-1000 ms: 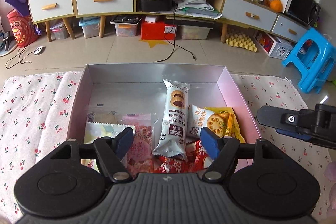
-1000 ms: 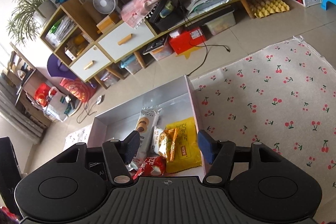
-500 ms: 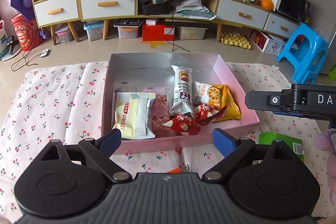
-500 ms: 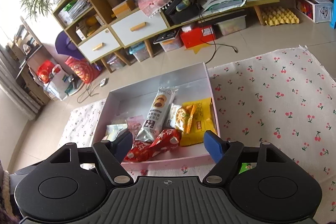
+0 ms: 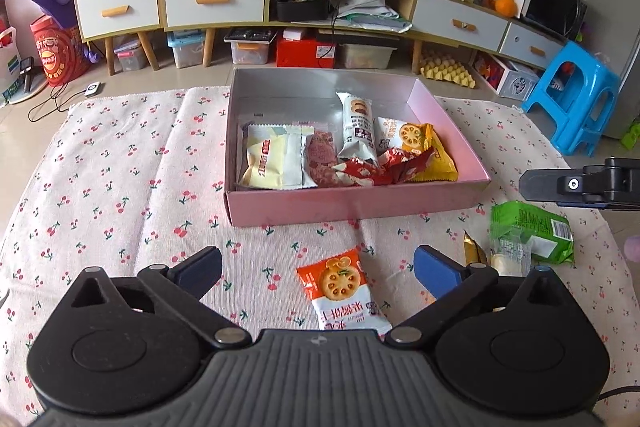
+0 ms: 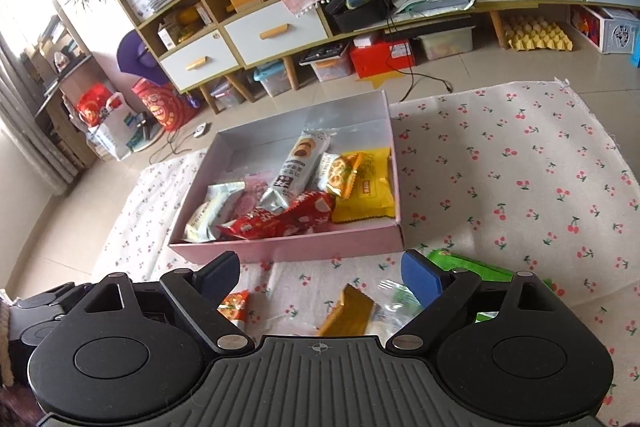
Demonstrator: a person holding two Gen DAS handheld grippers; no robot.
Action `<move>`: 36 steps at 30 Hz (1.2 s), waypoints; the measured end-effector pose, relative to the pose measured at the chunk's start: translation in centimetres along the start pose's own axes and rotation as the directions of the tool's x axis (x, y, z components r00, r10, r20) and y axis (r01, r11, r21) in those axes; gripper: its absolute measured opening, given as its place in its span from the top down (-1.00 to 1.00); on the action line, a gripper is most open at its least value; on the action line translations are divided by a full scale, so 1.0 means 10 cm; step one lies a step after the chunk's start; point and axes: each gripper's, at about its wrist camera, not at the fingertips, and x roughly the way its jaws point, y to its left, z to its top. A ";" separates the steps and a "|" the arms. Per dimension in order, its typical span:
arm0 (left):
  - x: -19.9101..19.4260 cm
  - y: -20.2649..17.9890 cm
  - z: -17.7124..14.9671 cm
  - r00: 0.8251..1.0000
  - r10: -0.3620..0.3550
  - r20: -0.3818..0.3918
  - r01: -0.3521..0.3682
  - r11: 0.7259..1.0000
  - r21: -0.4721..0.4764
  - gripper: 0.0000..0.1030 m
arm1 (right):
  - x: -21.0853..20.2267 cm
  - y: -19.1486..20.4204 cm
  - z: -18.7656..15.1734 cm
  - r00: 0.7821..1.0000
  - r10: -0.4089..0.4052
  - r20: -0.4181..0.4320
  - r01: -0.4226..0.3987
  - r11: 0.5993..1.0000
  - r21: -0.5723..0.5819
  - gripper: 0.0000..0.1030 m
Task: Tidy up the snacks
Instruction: 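Move the left gripper to the gold bar while the right moves to the green packet, then grasp the gold bar with the left gripper while the right grasps the green packet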
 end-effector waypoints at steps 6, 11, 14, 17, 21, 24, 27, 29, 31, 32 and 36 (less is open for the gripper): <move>0.01 -0.06 -0.18 1.000 -0.001 -0.002 0.001 0.999 0.038 -0.99 | 0.02 -0.19 -0.19 0.988 -0.127 -0.088 0.127 0.992 -0.009 -0.74; 0.00 -0.25 -0.27 0.999 -0.042 0.002 0.042 0.994 0.104 -0.99 | 0.08 -0.35 -0.37 0.965 -0.192 -0.179 0.193 0.981 -0.012 -0.74; 0.02 -0.38 -0.30 0.998 -0.060 -0.002 0.059 0.987 0.151 -0.98 | 0.08 -0.43 -0.42 0.958 -0.216 -0.190 0.216 0.976 -0.020 -0.74; 0.06 -0.50 -0.36 0.997 -0.072 -0.016 0.073 0.980 0.183 -0.98 | 0.07 -0.51 -0.41 0.951 -0.249 -0.186 0.250 0.968 -0.019 -0.74; 0.11 -0.62 -0.42 0.996 -0.079 -0.030 0.084 0.972 0.218 -0.89 | 0.09 -0.58 -0.38 0.939 -0.298 -0.174 0.290 0.954 -0.069 -0.74; 0.15 -0.70 -0.41 0.995 -0.088 -0.045 0.096 0.968 0.230 -0.69 | 0.15 -0.57 -0.36 0.942 -0.299 -0.154 0.269 0.944 -0.190 -0.74; 0.17 -0.78 -0.39 0.993 -0.107 -0.048 0.115 0.964 0.240 -0.52 | 0.22 -0.54 -0.38 0.944 -0.304 -0.129 0.249 0.912 -0.326 -0.74; 0.19 -0.86 -0.38 0.992 -0.116 -0.047 0.124 0.957 0.262 -0.41 | 0.27 -0.51 -0.40 0.946 -0.298 -0.124 0.229 0.891 -0.392 -0.74; 0.22 -0.91 -0.35 0.991 -0.125 -0.048 0.134 0.949 0.286 -0.20 | 0.31 -0.51 -0.39 0.948 -0.293 -0.123 0.218 0.881 -0.420 -0.74; 0.24 -0.92 -0.34 0.990 -0.128 -0.050 0.137 0.947 0.290 -0.15 | 0.34 -0.51 -0.38 0.949 -0.291 -0.123 0.215 0.879 -0.425 -0.74; 0.36 -0.94 -0.28 0.986 -0.149 -0.079 0.165 0.953 0.255 0.11 | 0.40 -0.53 -0.33 0.949 -0.296 -0.114 0.221 0.875 -0.430 -0.74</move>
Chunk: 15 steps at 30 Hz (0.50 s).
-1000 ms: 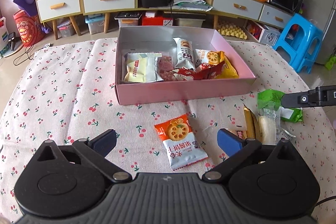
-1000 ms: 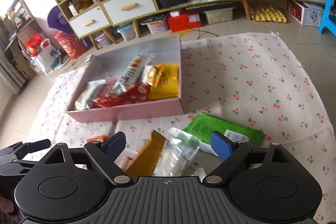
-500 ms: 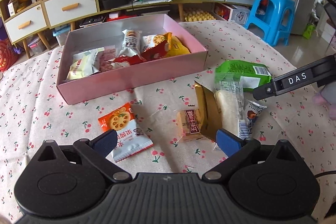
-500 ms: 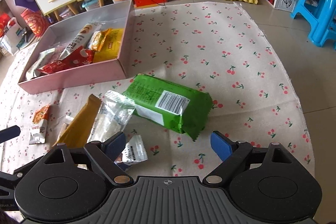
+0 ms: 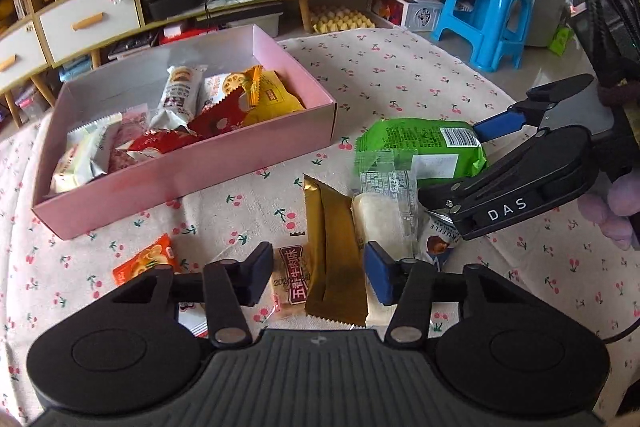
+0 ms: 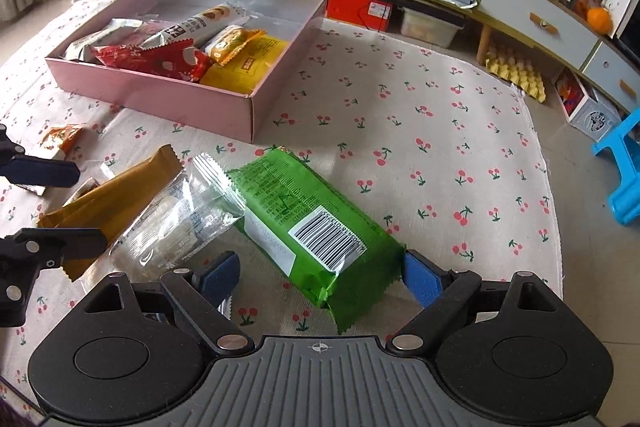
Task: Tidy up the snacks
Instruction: 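Grasp the gold bar with the left gripper while the right grasps the green packet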
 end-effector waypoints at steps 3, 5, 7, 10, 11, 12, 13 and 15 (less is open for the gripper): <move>0.02 0.02 0.04 1.000 -0.005 0.008 0.005 1.000 -0.006 0.21 | 0.04 -0.03 0.02 1.000 0.001 0.008 -0.001 1.000 0.006 -0.74; 0.04 0.05 0.06 1.000 -0.012 0.006 0.013 1.000 -0.014 0.26 | 0.07 -0.05 0.03 1.000 0.003 0.007 -0.003 1.000 0.007 -0.74; 0.07 0.09 0.07 1.000 -0.019 -0.002 0.019 0.999 -0.027 0.29 | 0.10 -0.05 0.04 1.000 0.002 0.005 -0.002 1.000 0.000 -0.74; 0.10 0.14 0.09 0.999 -0.045 -0.012 0.044 0.998 -0.055 0.29 | 0.14 -0.06 0.03 1.000 0.000 0.010 0.000 1.000 0.000 -0.74; 0.11 0.15 0.10 0.998 -0.054 -0.016 0.053 0.997 -0.062 0.29 | 0.15 -0.07 0.03 1.000 0.004 0.014 -0.004 1.000 0.005 -0.74; 0.13 0.16 0.11 0.998 -0.063 -0.019 0.061 0.996 -0.070 0.29 | 0.15 -0.08 0.04 1.000 0.005 0.014 -0.006 1.000 0.009 -0.74; 0.14 0.17 0.12 0.997 -0.073 -0.023 0.071 0.994 -0.080 0.29 | 0.16 -0.09 0.04 1.000 0.008 0.014 -0.008 1.000 0.014 -0.74; 0.16 0.20 0.13 0.996 -0.089 -0.025 0.086 0.992 -0.093 0.30 | 0.17 -0.10 0.05 1.000 0.011 0.015 -0.012 1.000 0.023 -0.73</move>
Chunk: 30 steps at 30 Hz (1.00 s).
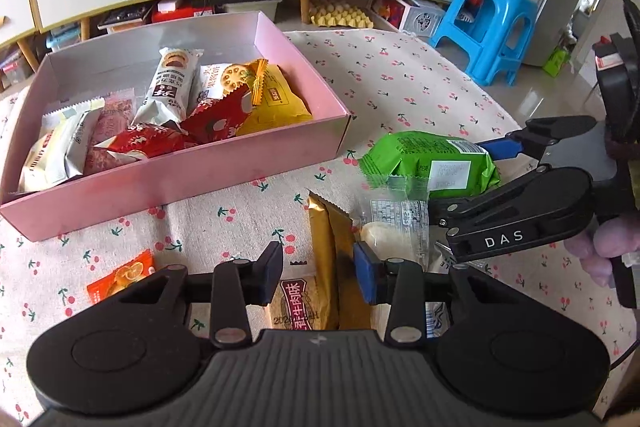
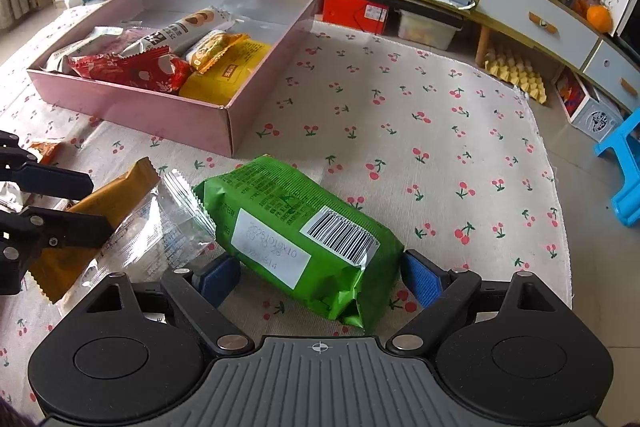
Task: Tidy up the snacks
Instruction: 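Grasp the gold bar with the left gripper while the right grasps the green packet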
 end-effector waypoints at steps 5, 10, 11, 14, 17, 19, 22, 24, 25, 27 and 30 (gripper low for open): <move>0.07 0.03 0.05 1.000 -0.031 -0.004 0.031 0.999 -0.014 0.37 | 0.01 0.00 0.00 1.000 0.003 0.013 -0.003 1.000 0.003 -0.73; 0.14 0.12 0.09 0.996 -0.089 -0.016 0.087 0.992 -0.086 0.65 | 0.02 0.00 0.01 1.000 0.005 0.030 -0.005 1.000 0.006 -0.66; 0.14 0.14 0.09 0.995 -0.099 -0.018 0.097 0.990 -0.102 0.68 | 0.02 0.00 0.01 0.999 0.005 0.035 -0.005 1.000 0.010 -0.63; 0.12 0.16 0.11 0.994 -0.110 -0.019 0.107 0.986 -0.128 0.78 | 0.00 -0.02 0.03 0.999 0.018 0.045 -0.020 0.999 0.035 -0.09; 0.09 0.20 0.11 0.994 -0.110 -0.014 0.107 0.983 -0.146 0.81 | 0.00 -0.08 0.02 0.999 0.011 0.043 -0.014 0.998 0.064 0.12; 0.07 0.24 0.11 0.994 -0.109 -0.009 0.106 0.981 -0.164 0.82 | 0.00 -0.11 0.01 0.999 0.011 0.048 -0.014 0.997 0.072 0.16; 0.03 0.28 0.11 0.994 -0.108 0.001 0.107 0.977 -0.187 0.82 | -0.03 -0.13 0.01 0.998 0.024 0.054 -0.029 0.995 0.093 0.19; -0.01 0.29 0.11 0.994 -0.107 0.008 0.107 0.975 -0.195 0.82 | -0.06 -0.15 0.00 0.998 0.039 0.059 -0.045 0.993 0.110 0.23; -0.02 0.30 0.11 0.994 -0.106 0.013 0.106 0.975 -0.195 0.82 | -0.08 -0.16 0.01 0.997 0.057 0.056 -0.063 0.991 0.121 0.26; -0.06 0.30 0.12 0.994 -0.105 0.023 0.108 0.974 -0.197 0.82 | -0.10 -0.18 0.00 0.996 0.075 0.039 -0.080 0.988 0.135 0.49; -0.11 0.31 0.13 0.994 -0.102 0.039 0.108 0.974 -0.201 0.82 | -0.16 -0.18 -0.03 0.994 0.099 0.044 -0.104 0.985 0.135 0.52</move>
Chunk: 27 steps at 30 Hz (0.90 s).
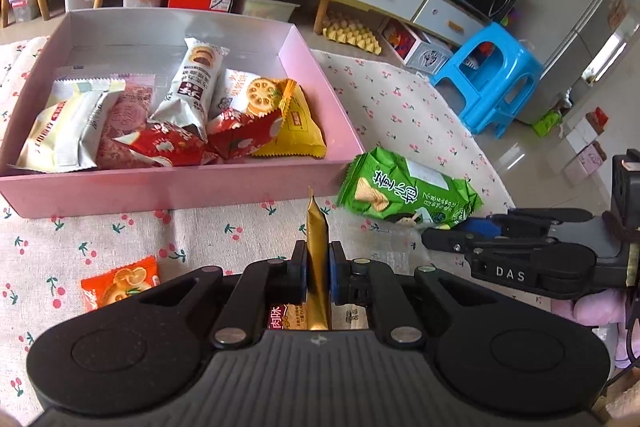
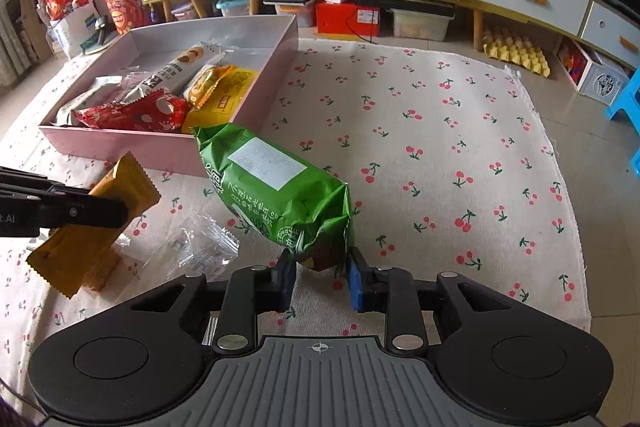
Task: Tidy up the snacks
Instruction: 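Grasp the gold bar with the left gripper while the right grasps the green packet, then lift the gold bar with the left gripper while the right lifts the green packet toward the box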
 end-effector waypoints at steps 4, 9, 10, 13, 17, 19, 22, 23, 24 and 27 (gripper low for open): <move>-0.07 0.02 0.03 1.000 -0.003 0.019 0.003 1.000 -0.007 0.82 | -0.09 0.01 -0.03 0.999 0.030 0.012 -0.030 1.000 0.008 0.55; -0.13 0.03 0.05 0.999 -0.001 0.039 0.001 1.000 -0.001 0.82 | -0.25 0.00 -0.03 0.998 0.056 0.042 -0.057 0.998 0.031 0.57; -0.14 0.03 0.05 0.999 0.000 0.042 0.000 1.000 0.001 0.82 | -0.28 0.01 -0.03 0.997 0.058 0.048 -0.059 0.998 0.033 0.57; -0.17 0.05 0.05 0.999 0.005 0.050 -0.005 1.000 0.004 0.82 | -0.38 0.00 -0.03 0.995 0.070 0.066 -0.073 0.996 0.042 0.66; -0.19 0.06 0.05 0.998 0.008 0.061 -0.008 1.000 0.005 0.82 | -0.52 0.00 -0.01 0.993 0.076 0.096 -0.081 0.995 0.049 0.96; -0.21 0.06 0.06 0.998 0.007 0.066 -0.008 1.000 0.004 0.82 | -0.56 -0.01 -0.01 0.991 0.090 0.100 -0.096 0.994 0.058 0.98; -0.22 0.06 0.05 0.998 0.006 0.068 -0.007 1.000 0.005 0.82 | -0.60 0.02 -0.01 0.991 0.088 0.097 -0.092 0.995 0.033 0.96; -0.22 0.06 0.05 0.998 0.008 0.067 -0.008 1.000 0.006 0.82 | -0.61 0.03 -0.02 0.990 0.098 0.097 -0.101 0.995 0.022 0.92; -0.22 0.06 0.04 0.998 0.010 0.065 -0.010 1.000 0.006 0.82 | -0.61 0.04 -0.03 0.990 0.094 0.102 -0.096 0.995 0.016 0.80; -0.20 0.06 0.02 0.998 0.013 0.056 -0.014 1.000 0.010 0.82 | -0.55 0.11 -0.04 0.993 0.058 0.105 -0.052 0.997 -0.055 -0.11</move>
